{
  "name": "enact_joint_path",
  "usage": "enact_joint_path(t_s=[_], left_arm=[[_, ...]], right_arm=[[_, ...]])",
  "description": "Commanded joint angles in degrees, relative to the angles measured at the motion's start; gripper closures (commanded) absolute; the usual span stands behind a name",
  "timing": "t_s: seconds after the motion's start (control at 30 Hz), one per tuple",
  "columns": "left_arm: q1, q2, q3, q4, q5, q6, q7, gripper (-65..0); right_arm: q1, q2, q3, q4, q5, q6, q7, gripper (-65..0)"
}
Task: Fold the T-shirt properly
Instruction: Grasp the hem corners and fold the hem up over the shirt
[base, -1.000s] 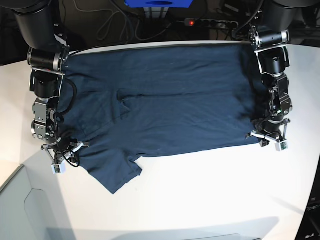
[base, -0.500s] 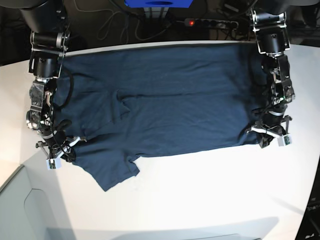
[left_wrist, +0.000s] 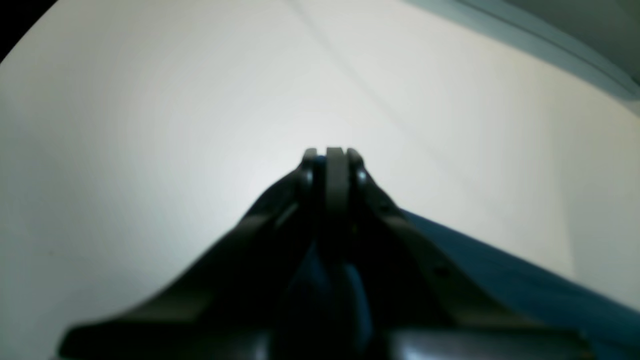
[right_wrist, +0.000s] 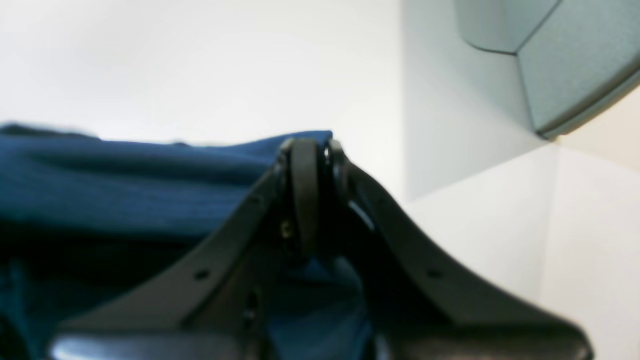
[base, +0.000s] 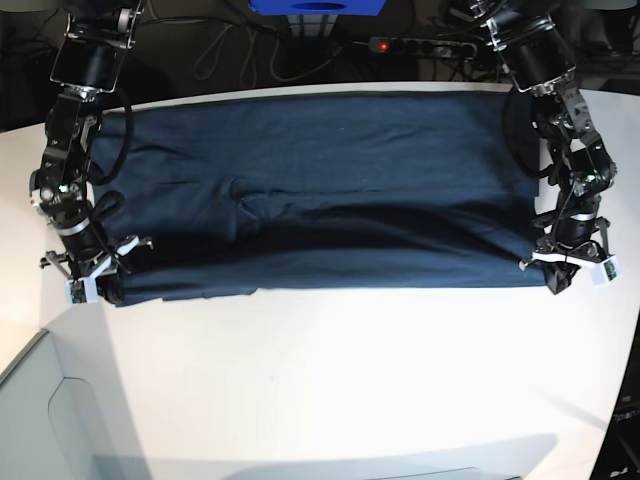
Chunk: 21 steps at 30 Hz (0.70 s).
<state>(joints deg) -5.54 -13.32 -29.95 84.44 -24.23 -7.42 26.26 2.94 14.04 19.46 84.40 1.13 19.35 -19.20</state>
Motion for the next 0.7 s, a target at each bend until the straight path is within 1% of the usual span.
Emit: enact_joint_path(t_s=[0.0,0.17,0.23,0.33,0.4,0.47,0.67], left_arm=[[0.0,-0.8,-0.2,2.0,-0.6,-0.2,-1.5,0.0],[4.2,-0.5,-0.2,5.0,-0.6,0.0,-1.9,0.0],[5.8,0.4,-0.3,6.4,-0.6,0.0,-2.0,0.0],[8.5,1.1,-2.4,8.0,-0.6,-0.3,-1.7,0.0],[9.9,2.6,-3.7,8.2,-0.6,-0.3,-1.8,0.0],[11.0,3.4,-4.4,8.0,-0.6,-0.4,-1.6,0.0],[13.4,4.5,-4.2,6.6,-0.6,-0.4,-1.9,0.0]], right_arm=[[-0.1,0.9,0.9,2.1,0.4,-0.1,1.8,-0.1],[-4.3,0.9,0.9,5.9,0.4,-0.1,2.1,-0.1],[-6.1,1.2,0.9,7.3,0.4,-0.1,2.2,-0.1],[-8.3,1.2,1.1,8.2,0.4,-0.1,2.2,-0.1],[-9.4,1.0,2.0,8.0,0.4,-0.1,2.2,-0.1],[-10.3,0.9,2.9,7.9,0.4,0.0,2.1,-0.1],[-12.8,1.1,2.4,7.9,0.1,0.0,1.6,-0.1]])
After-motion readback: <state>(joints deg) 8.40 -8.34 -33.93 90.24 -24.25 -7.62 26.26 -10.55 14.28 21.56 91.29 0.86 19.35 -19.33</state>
